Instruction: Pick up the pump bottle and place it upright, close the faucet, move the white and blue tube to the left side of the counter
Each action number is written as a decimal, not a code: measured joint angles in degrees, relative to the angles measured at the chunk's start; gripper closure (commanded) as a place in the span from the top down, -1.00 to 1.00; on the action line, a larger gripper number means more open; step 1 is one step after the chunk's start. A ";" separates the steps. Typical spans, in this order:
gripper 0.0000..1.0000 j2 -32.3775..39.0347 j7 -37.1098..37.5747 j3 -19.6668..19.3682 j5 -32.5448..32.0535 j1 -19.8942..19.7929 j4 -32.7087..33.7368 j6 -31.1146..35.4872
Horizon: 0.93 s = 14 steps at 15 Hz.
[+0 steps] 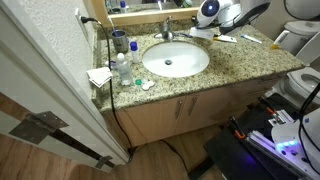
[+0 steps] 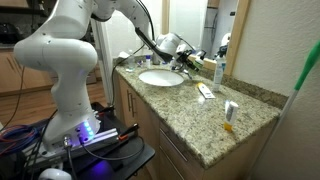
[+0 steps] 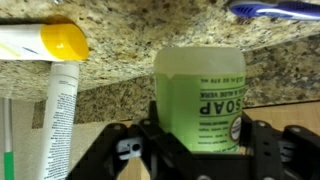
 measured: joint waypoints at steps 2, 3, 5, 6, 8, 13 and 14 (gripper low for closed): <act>-0.15 0.45 0.11 -0.28 0.00 0.39 0.00 0.00; -0.15 0.51 0.11 -0.26 0.06 0.38 0.00 -0.02; -0.15 1.06 0.51 -0.51 -0.36 0.53 0.08 -0.14; -0.15 1.93 2.05 -1.31 -1.63 1.06 0.35 -0.09; -0.15 4.82 7.31 -3.81 -5.57 2.88 1.16 -0.06; -0.15 14.12 24.54 -8.99 -16.46 7.37 4.42 -0.27; 0.35 15.64 27.47 -9.29 -17.40 7.64 4.90 -0.55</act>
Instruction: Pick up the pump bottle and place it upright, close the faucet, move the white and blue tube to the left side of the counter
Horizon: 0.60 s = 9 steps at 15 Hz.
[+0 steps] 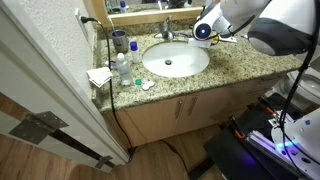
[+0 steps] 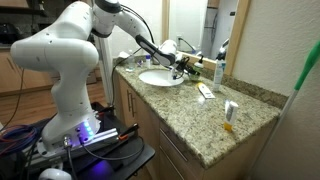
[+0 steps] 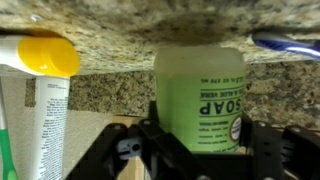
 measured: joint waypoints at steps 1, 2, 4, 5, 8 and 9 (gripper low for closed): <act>0.35 1.13 2.27 -0.11 -0.06 0.06 0.24 -0.67; 0.35 1.73 3.60 -0.24 -0.06 0.08 0.45 -1.42; -0.15 1.82 3.88 -0.27 -0.06 -0.01 0.46 -1.54; -0.15 1.82 3.86 -0.27 -0.01 -0.01 0.46 -1.54; -0.15 1.98 3.60 -0.26 -0.03 0.14 0.46 -1.85; -0.15 2.17 3.54 -0.26 -0.05 0.33 0.46 -2.29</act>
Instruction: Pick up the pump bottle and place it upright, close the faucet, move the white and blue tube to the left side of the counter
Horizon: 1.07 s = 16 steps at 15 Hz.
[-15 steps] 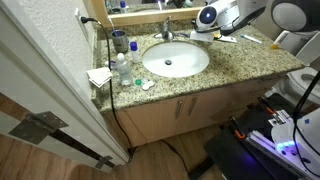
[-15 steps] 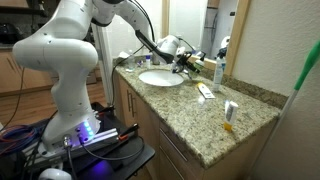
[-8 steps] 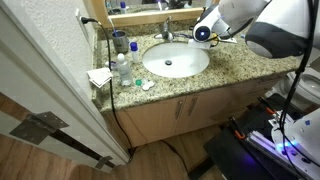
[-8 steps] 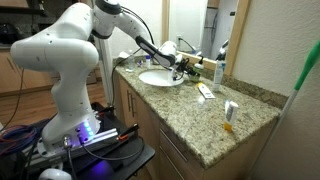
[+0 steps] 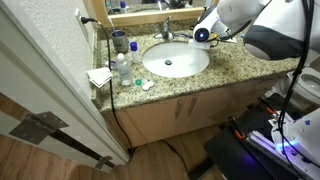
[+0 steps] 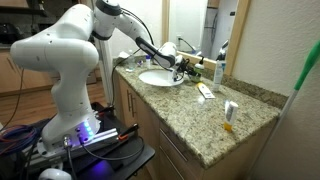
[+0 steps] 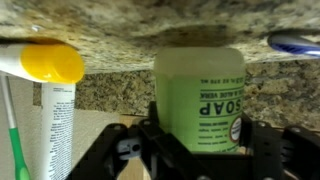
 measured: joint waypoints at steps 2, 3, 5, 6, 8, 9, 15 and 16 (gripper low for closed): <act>-0.15 0.61 -0.05 0.00 -0.06 0.58 0.01 -1.43; -0.15 0.97 -0.05 0.00 -0.09 0.92 0.00 -2.25; 0.84 1.52 -0.05 0.00 -0.10 1.43 -0.02 -3.46; 0.85 1.71 -0.05 0.00 -0.10 1.58 -0.02 -3.85; 0.98 1.92 -0.05 0.01 -0.10 1.66 -0.10 -4.08; 1.00 2.00 -0.06 0.03 -0.10 1.66 -0.34 -3.84; 1.00 -2.65 -1.22 -0.07 0.20 1.65 -3.19 6.62; 1.00 -4.40 -1.25 -0.27 0.16 1.65 -3.63 9.35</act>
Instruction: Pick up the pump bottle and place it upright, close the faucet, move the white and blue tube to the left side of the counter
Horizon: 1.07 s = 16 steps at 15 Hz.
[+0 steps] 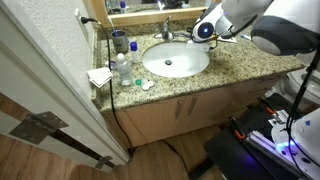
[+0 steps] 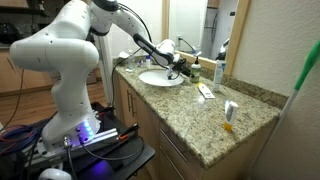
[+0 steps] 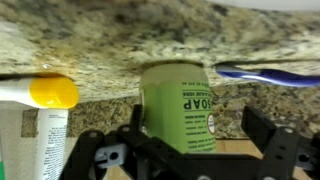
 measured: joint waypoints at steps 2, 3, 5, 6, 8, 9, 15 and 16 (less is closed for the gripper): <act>1.00 -3.82 -0.71 -0.32 0.02 0.00 -1.04 5.13; 1.00 -5.76 -1.21 -0.36 0.02 -0.01 -1.89 7.56; 1.00 -9.60 -2.43 -0.37 -0.03 -0.10 -4.07 12.43; 1.00 -11.31 -3.08 -0.34 -0.20 -0.23 -5.60 14.63; 1.00 -13.83 -3.34 -0.26 -1.75 -0.74 -8.79 19.25; 1.00 -14.84 -2.99 -0.28 -3.24 -1.05 -10.07 22.00; 1.00 -32.54 0.04 16.39 -18.28 -12.07 -14.24 22.06; 1.00 -35.88 0.24 20.46 -19.97 -14.88 -15.20 22.05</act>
